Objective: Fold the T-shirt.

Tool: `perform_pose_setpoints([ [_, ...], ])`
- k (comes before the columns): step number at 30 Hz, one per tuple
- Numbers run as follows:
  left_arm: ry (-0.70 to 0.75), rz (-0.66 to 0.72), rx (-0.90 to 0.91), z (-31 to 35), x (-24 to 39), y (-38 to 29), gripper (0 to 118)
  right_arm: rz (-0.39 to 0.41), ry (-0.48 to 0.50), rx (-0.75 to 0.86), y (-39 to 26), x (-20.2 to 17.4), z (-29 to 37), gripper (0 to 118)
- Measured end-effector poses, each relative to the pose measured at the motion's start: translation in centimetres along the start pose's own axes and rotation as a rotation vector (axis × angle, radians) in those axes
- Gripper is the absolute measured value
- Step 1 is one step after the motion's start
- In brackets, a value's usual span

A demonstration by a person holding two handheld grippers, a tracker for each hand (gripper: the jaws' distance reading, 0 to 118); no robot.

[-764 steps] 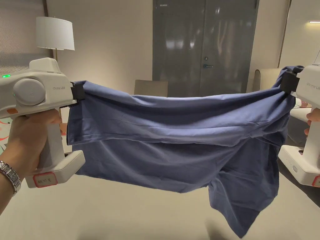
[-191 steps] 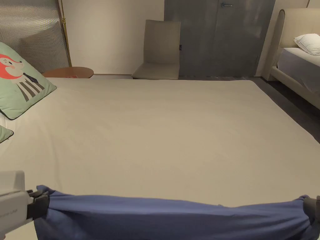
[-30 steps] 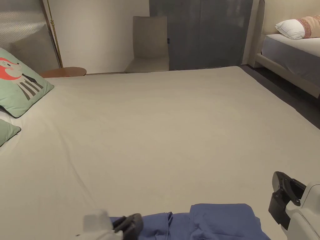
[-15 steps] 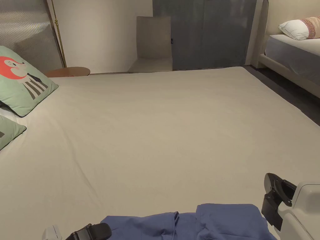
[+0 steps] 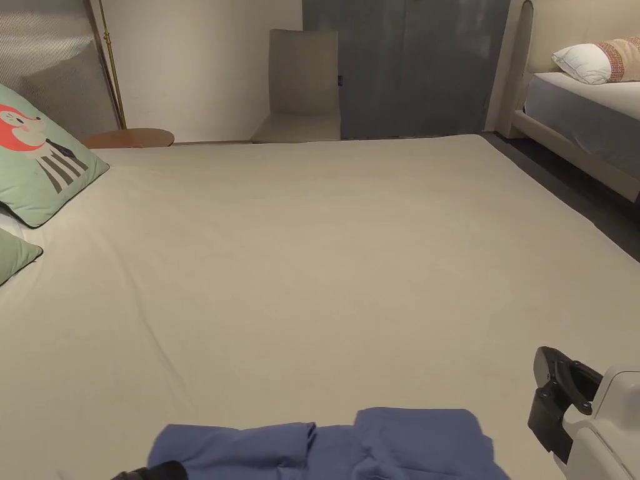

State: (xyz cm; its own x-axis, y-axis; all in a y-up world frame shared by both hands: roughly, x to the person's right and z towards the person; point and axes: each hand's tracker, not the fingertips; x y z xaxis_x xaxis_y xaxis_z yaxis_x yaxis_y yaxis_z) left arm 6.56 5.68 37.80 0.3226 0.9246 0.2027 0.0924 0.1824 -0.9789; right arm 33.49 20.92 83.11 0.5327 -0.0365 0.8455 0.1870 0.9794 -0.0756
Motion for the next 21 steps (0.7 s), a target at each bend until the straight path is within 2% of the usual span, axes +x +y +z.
perform_pose_setpoints([
  [3, 0.001, 0.031, 0.084, 4.0, -0.4, 1.7, 8, -0.003, -0.001, -0.003, -0.2, 0.0, -0.1, 1],
  [6, 0.016, -0.008, 0.142, 6.8, 2.0, 1.7, 8, -0.009, 0.017, -0.015, -0.6, -0.4, -0.5, 1],
  [9, -0.041, -0.07, 0.134, 7.1, 5.0, 1.1, 8, -0.011, 0.041, -0.022, -0.8, -1.2, -0.8, 1],
  [12, -0.083, -0.16, 0.055, 4.3, 8.8, -0.5, 8, -0.013, 0.066, -0.022, -0.9, -1.8, -0.9, 1],
  [17, -0.143, -0.253, -0.11, -4.1, 13.8, -4.5, 8, -0.004, 0.076, -0.011, -0.7, -1.6, -0.4, 1],
  [21, -0.043, -0.379, -0.219, -11.5, 15.2, -8.2, 8, -0.041, 0.048, -0.005, -0.5, 0.1, 0.3, 1],
])
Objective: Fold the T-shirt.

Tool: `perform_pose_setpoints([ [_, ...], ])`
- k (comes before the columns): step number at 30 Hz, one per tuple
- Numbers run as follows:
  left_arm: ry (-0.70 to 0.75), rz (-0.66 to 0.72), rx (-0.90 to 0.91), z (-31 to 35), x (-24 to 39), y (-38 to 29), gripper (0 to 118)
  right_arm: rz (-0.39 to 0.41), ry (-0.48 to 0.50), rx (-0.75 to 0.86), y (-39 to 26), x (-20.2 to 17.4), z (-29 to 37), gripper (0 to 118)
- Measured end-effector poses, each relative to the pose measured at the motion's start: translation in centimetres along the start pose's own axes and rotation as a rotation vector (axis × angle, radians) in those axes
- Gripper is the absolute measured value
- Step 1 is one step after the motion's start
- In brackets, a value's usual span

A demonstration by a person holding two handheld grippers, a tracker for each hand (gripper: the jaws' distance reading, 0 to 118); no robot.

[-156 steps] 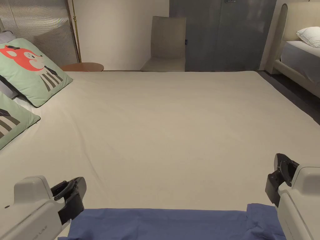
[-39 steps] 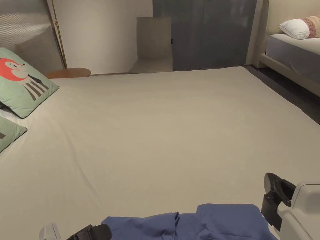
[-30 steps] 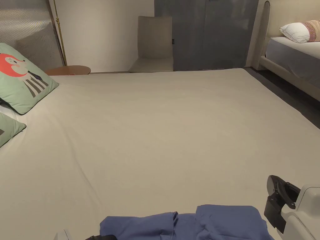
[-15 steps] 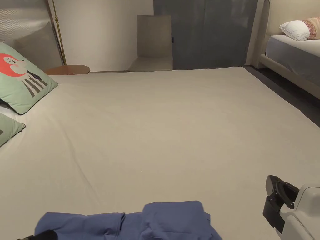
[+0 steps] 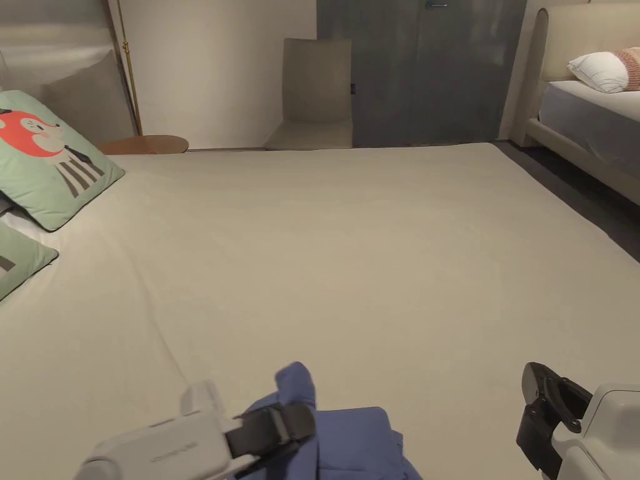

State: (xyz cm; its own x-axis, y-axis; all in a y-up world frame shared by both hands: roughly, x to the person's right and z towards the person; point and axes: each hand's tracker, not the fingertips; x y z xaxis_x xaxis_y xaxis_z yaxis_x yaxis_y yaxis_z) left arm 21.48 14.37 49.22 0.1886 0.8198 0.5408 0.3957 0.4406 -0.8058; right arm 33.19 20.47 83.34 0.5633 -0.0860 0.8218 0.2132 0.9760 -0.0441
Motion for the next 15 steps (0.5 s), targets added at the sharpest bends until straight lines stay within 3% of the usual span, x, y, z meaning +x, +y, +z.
perform_pose_setpoints([
  [7, 0.127, -0.079, -0.14, -9.4, 1.4, -5.1, 10, 0.005, -0.067, 0.013, 0.3, 2.4, 1.0, 1],
  [8, 0.143, -0.078, -0.143, -10.1, 1.3, -5.5, 17, 0.002, -0.071, 0.015, 0.3, 2.6, 1.1, 1],
  [10, 0.133, -0.031, -0.118, -10.3, 1.0, -6.0, 48, -0.003, -0.076, 0.015, 0.4, 2.9, 1.2, 1],
  [12, -0.003, 0.043, -0.079, -9.1, 1.0, -5.7, 86, -0.001, -0.082, 0.018, 0.3, 3.0, 1.2, 1],
  [13, -0.043, 0.063, -0.077, -8.4, 1.2, -5.3, 99, 0.0, -0.084, 0.017, 0.3, 3.1, 1.3, 1],
  [15, -0.055, 0.013, -0.038, -6.6, 1.9, -4.7, 98, -0.003, -0.083, 0.015, 0.3, 3.2, 1.3, 1],
])
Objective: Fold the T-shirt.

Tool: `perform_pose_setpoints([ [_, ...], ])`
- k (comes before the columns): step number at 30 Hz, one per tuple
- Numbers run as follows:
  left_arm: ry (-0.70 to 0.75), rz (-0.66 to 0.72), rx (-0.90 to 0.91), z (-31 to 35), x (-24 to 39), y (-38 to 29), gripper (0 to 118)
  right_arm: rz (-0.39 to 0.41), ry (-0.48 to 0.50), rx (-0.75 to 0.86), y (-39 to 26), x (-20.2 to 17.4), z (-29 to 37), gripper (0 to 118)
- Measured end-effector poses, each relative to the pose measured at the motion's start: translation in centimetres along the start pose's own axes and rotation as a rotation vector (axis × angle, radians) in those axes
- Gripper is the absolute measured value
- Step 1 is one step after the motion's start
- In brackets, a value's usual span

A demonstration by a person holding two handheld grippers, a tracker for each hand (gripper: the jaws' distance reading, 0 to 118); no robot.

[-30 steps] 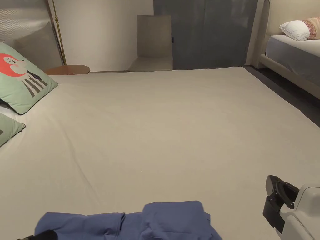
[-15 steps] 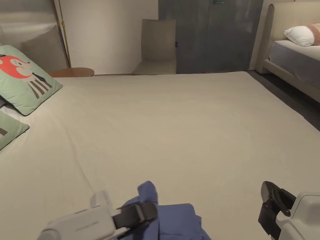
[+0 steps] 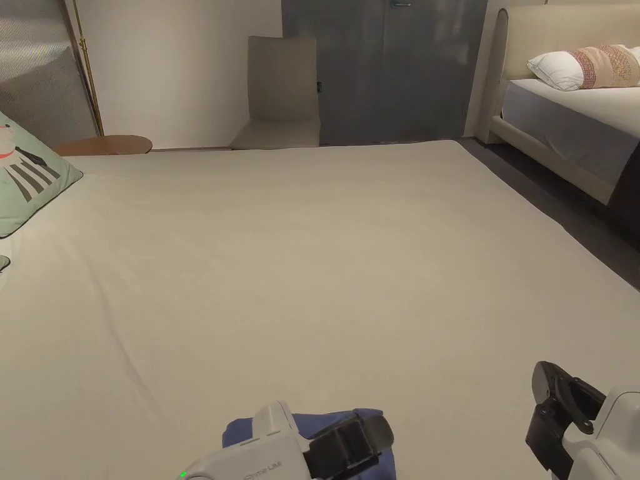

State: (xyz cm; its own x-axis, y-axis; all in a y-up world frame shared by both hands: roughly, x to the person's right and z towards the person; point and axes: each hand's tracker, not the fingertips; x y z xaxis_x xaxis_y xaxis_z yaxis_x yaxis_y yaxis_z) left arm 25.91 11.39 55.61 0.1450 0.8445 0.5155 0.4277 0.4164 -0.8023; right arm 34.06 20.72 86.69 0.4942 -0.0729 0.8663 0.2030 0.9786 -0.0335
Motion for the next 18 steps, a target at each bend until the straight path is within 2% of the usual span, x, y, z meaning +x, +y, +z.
perform_pose_setpoints([
  [1, 0.02, -0.065, 0.052, 1.1, 0.5, 0.1, 92, -0.003, 0.0, 0.0, -0.1, 0.0, 0.0, 1],
  [2, 0.073, -0.134, 0.096, 1.9, 1.0, 0.2, 78, -0.006, 0.0, 0.0, -0.1, 0.1, -0.1, 1],
  [5, 0.341, -0.364, 0.186, 2.7, 2.4, -0.3, 2, -0.019, 0.006, -0.003, -0.3, 0.0, -0.2, 1],
  [7, 0.493, -0.54, 0.213, 2.2, 2.7, -1.7, 0, -0.023, 0.009, -0.004, -0.5, -0.1, -0.3, 1],
  [9, 0.562, -0.635, 0.169, 0.9, 2.7, -3.1, 0, -0.031, 0.016, -0.006, -0.5, -0.1, -0.4, 1],
  [12, 0.58, -0.661, 0.115, -0.9, 2.2, -5.4, 0, -0.029, 0.018, -0.004, -0.5, -0.1, -0.2, 1],
  [18, 0.523, -0.744, 0.052, -6.0, 3.4, -9.6, 0, -0.031, 0.006, -0.002, -0.5, 0.7, 0.1, 1],
])
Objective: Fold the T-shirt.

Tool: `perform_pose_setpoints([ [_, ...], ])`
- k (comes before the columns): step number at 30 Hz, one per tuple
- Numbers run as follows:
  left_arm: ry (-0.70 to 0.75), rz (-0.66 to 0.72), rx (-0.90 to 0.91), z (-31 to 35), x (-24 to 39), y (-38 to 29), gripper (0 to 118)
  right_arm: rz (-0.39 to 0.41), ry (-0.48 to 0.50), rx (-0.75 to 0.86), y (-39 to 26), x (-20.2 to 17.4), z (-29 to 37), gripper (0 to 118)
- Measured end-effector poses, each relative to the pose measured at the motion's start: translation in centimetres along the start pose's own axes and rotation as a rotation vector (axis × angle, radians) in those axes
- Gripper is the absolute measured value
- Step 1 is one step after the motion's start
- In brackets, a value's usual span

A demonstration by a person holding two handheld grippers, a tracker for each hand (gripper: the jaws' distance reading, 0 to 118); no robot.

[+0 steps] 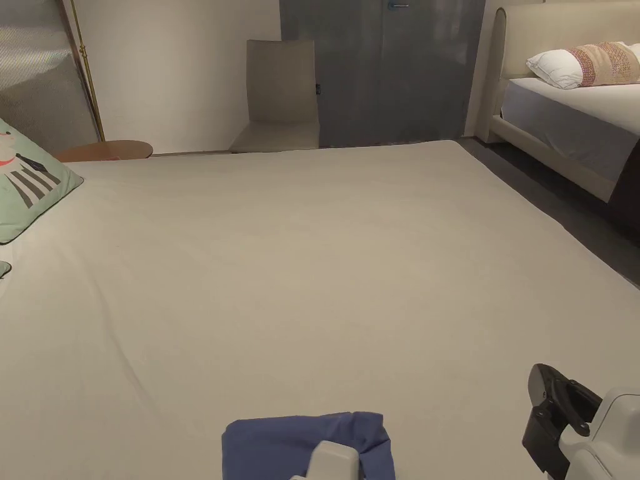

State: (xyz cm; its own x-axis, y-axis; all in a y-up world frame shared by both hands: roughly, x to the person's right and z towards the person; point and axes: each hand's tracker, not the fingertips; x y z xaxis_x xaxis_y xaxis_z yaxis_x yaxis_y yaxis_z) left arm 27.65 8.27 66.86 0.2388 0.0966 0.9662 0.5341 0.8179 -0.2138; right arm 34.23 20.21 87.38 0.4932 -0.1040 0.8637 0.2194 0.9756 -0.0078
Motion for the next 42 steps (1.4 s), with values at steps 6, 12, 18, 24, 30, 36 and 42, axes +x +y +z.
perform_pose_setpoints([
  [6, -0.125, 0.024, -0.061, -2.3, 3.3, 0.1, 0, 0.005, -0.023, 0.003, 0.1, 0.8, 0.4, 1],
  [12, -0.223, 0.111, -0.052, -0.9, 3.0, 1.4, 0, 0.004, -0.033, 0.004, 0.2, 1.1, 0.5, 1],
  [18, -0.166, 0.234, 0.162, 5.7, -4.1, 5.3, 0, 0.006, 0.008, 0.002, 0.6, -0.3, -0.8, 1],
  [24, 0.101, 0.295, 0.299, 11.7, -12.0, 5.5, 0, 0.038, 0.16, -0.123, -1.9, -4.6, -4.1, 1],
  [30, 0.219, 0.402, 0.29, 14.4, -16.7, 2.9, 0, 0.046, 0.271, -0.413, -7.6, -8.0, -8.1, 1],
  [36, 0.162, 0.52, 0.224, 13.9, -18.6, 0.3, 0, 0.093, 0.29, -0.62, -11.5, -9.4, -10.5, 1],
  [42, -0.124, 0.658, 0.113, 11.1, -20.9, -0.9, 49, 0.132, 0.3, -0.704, -10.4, -9.8, -12.8, 1],
])
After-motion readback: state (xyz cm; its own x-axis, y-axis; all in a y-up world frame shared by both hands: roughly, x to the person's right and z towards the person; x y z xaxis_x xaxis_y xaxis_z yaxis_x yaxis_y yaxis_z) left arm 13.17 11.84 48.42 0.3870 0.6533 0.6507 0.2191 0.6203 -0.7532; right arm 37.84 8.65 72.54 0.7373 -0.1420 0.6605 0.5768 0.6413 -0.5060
